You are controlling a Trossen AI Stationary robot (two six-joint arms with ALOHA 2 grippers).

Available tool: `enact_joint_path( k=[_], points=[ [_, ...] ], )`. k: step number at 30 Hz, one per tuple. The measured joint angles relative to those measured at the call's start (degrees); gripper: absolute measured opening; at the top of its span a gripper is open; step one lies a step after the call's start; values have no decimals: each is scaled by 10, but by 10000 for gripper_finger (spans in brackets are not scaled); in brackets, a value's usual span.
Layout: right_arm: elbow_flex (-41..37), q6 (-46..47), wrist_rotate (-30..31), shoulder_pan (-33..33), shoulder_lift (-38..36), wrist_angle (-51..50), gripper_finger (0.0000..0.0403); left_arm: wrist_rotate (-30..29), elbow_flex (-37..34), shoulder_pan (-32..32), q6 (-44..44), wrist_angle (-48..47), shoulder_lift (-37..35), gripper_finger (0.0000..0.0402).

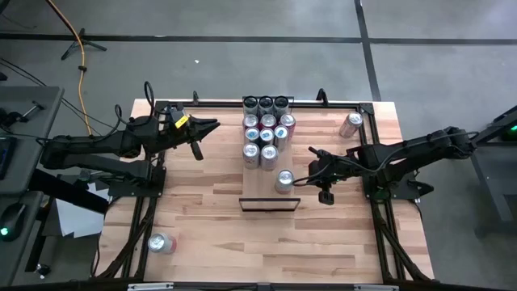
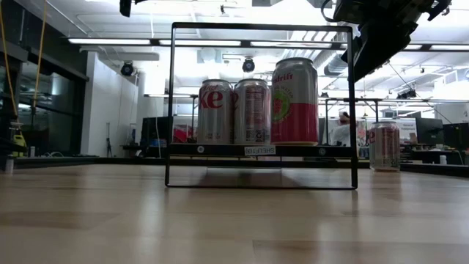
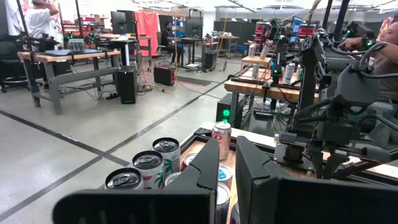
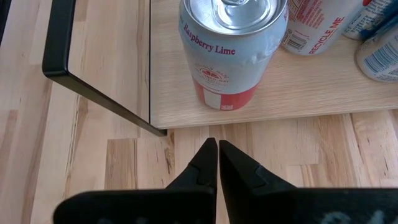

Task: Place canned beverage on shelf
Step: Put the top pink-white soda can on the shelf

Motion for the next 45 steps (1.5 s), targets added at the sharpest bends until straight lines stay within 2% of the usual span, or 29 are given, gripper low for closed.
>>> enact_joint_path(
  k=[21,29,45],
  points=[
    [0,16,0,0,0,0,2,0,0,0,0,0,0,1],
    [0,25,31,0,0,0,2,0,0,0,0,0,0,1],
    [0,26,32,0,0,0,2,0,0,0,0,0,0,1]
  ],
)
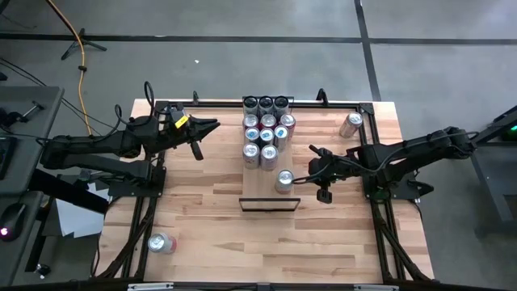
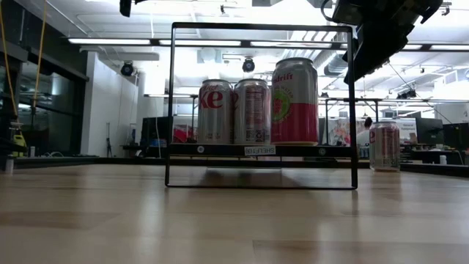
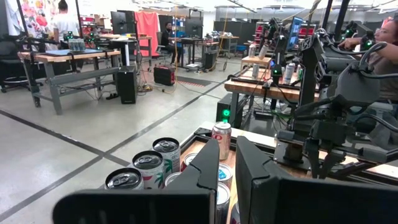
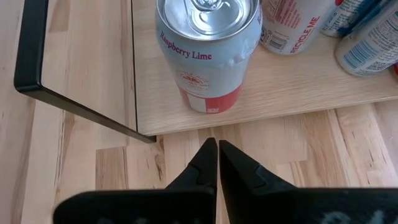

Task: Place canned beverage on shelf
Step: Put the top pink-white soda can on the shelf

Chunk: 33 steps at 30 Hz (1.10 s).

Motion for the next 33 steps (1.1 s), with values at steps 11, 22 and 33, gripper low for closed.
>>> enact_joint_path(
  k=[11,22,33],
  points=[
    [0,0,0,0,0,0,2,0,0,0,0,0,0,0],
    [0,0,0,0,0,12,2,0,0,0,0,0,0,1],
    [0,0,0,0,0,29,2,0,0,0,0,0,0,1]
  ],
)
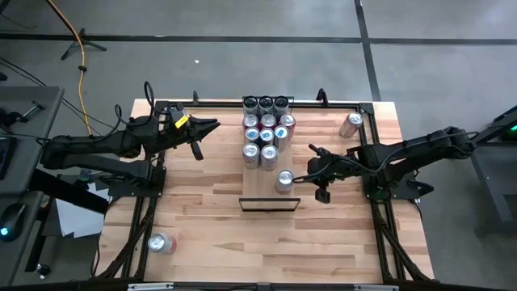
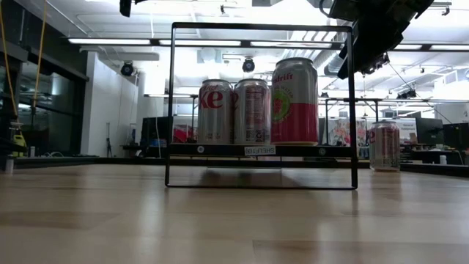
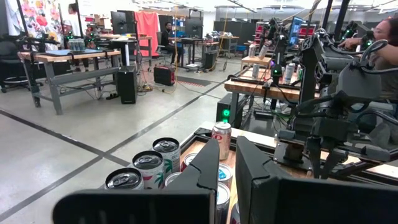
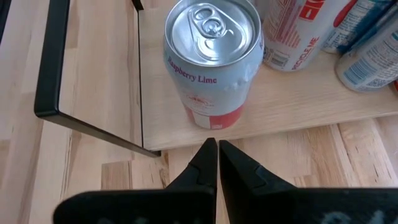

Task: Place canned beverage on shelf
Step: Put the top pink-white soda can on the shelf

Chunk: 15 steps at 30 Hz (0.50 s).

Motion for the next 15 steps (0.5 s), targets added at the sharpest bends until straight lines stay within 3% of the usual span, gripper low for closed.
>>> enact_joint_path(
  k=[15],
  points=[
    [0,16,0,0,0,0,2,0,0,0,0,0,0,0]
  ],
)
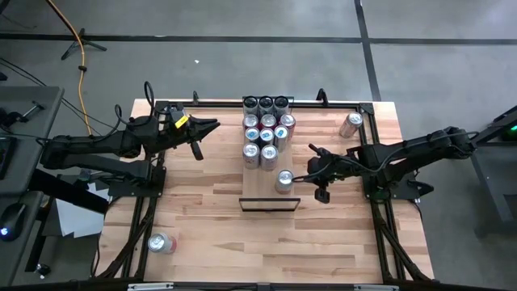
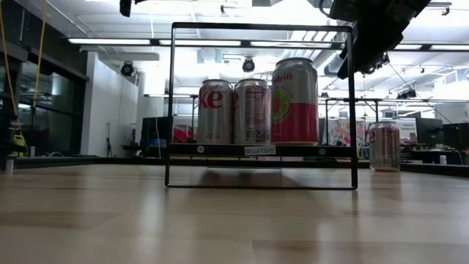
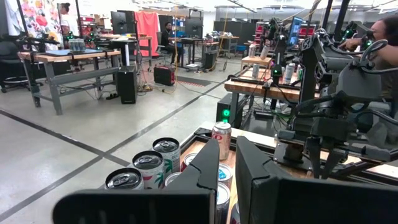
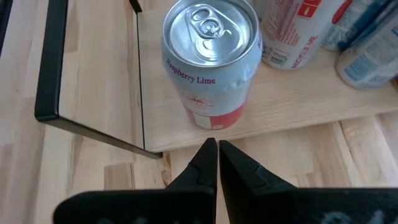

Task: Place canned beverage on shelf
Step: Put the top pink-white soda can on the shelf

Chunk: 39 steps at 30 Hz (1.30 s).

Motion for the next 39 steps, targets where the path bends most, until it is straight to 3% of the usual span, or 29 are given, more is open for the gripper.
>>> enact_joint_path(
  k=[9,14,24,39],
  points=[
    [0,34,-11,0,0,7,2,0,0,0,0,0,0,1],
    [1,23,-76,2,14,32,1,0,0,0,0,0,0,1],
    [0,38,-3,10,84,76,0,0,0,0,0,0,0,3],
    [0,19,-5,7,95,141,0,0,0,0,0,0,0,3]
  ],
)
